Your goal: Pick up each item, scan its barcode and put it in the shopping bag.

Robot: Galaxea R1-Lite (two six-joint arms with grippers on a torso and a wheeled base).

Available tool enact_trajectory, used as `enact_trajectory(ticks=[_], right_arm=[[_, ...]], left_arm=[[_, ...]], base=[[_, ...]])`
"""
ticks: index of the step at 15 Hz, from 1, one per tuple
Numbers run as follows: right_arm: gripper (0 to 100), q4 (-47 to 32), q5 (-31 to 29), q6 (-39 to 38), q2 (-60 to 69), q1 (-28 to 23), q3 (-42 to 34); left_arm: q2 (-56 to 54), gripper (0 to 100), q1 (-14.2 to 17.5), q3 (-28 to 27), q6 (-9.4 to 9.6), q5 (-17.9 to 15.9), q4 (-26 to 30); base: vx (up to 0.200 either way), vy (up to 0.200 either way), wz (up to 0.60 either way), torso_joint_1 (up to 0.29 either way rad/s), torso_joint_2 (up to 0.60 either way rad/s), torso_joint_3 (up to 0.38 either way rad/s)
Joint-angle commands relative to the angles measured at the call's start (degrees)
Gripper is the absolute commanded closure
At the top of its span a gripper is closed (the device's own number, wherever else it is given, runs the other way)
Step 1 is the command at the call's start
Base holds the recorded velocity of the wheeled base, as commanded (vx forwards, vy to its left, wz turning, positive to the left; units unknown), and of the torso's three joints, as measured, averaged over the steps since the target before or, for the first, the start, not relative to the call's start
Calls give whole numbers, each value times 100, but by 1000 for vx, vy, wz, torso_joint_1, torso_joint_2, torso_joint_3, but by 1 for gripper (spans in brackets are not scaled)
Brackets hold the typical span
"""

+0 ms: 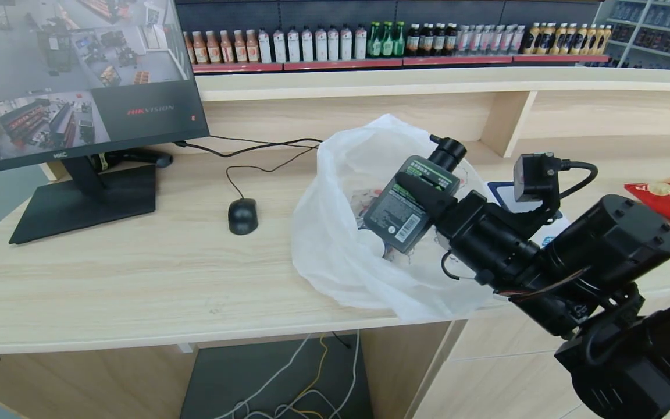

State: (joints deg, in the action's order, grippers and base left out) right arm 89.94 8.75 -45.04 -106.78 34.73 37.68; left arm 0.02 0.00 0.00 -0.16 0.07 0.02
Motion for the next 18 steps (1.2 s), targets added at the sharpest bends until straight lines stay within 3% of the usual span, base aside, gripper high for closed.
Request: enact_trajectory(ticks=[1, 6, 16, 17, 18], right_arm=[[100, 6, 30, 4, -265, -81, 90], [100, 6, 30, -4, -502, -397, 90], [100, 6, 30, 180, -695, -432, -129], [0, 6, 30, 268, -713, -432, -138], [0, 6, 30, 286, -730, -432, -138]], left_arm=[[-2, 0, 0, 0, -2, 1, -2], [-2, 0, 0, 0, -2, 1, -2], [-2, 0, 0, 0, -2, 1, -2], [-2, 0, 0, 0, -2, 1, -2], [-2, 0, 0, 0, -2, 1, -2]], base=[[0, 0, 0, 0, 0, 0], [0, 0, 0, 0, 0, 0], [0, 0, 0, 0, 0, 0], [0, 0, 0, 0, 0, 0], [0, 0, 0, 0, 0, 0]])
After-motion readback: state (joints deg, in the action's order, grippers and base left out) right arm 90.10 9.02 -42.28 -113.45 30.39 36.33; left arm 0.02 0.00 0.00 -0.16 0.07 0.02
